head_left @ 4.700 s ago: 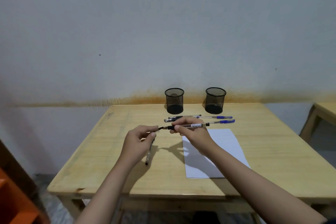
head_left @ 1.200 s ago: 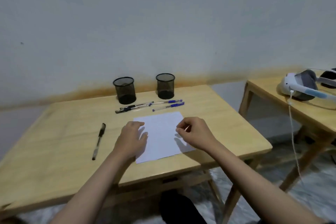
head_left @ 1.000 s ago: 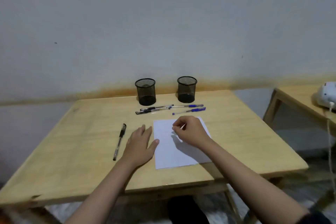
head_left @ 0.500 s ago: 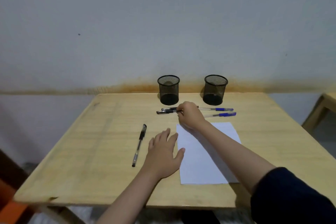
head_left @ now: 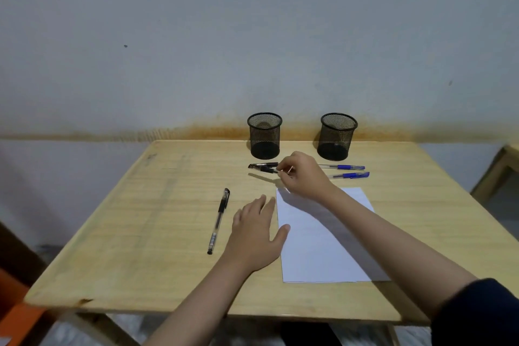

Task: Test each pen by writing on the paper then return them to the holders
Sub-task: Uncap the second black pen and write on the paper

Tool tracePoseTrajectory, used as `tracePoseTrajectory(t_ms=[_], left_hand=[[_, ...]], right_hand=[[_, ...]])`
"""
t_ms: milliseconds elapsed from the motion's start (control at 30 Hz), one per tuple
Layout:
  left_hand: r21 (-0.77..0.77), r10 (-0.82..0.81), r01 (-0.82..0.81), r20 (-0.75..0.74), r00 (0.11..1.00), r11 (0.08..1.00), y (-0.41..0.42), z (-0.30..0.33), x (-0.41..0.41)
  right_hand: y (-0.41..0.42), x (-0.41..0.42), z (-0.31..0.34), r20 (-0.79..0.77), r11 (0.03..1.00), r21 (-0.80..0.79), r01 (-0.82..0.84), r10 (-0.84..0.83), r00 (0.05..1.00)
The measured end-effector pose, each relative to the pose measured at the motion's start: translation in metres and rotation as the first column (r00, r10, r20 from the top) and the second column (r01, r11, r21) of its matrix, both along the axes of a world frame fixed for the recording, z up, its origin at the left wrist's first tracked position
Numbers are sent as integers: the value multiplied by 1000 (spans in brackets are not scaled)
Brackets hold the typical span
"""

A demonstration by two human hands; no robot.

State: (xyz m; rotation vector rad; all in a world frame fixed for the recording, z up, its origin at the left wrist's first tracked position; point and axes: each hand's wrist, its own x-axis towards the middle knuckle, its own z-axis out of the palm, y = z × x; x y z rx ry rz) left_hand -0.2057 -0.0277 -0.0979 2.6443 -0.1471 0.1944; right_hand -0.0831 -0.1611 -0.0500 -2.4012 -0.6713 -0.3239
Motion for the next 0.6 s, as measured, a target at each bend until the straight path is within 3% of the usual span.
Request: tracePoseTrajectory(t_ms=[167, 433, 533, 600], left_hand=[[-264, 53, -32, 73, 996, 964, 2, -2, -2], [-243, 97, 39, 523, 847, 969, 5, 9, -13], [-279, 100, 65, 537, 837, 958, 6, 15, -19], [-302, 91, 84, 521, 849, 950, 7, 20, -23]], right_hand=[[-30, -42, 16, -92, 983, 186, 9, 8, 996], [-53, -90, 31, -224, 951, 291, -102, 171, 960], [-54, -100, 32, -230, 903, 414, -114, 224, 947], [-52, -105, 31, -235, 803, 590, -83, 269, 934]])
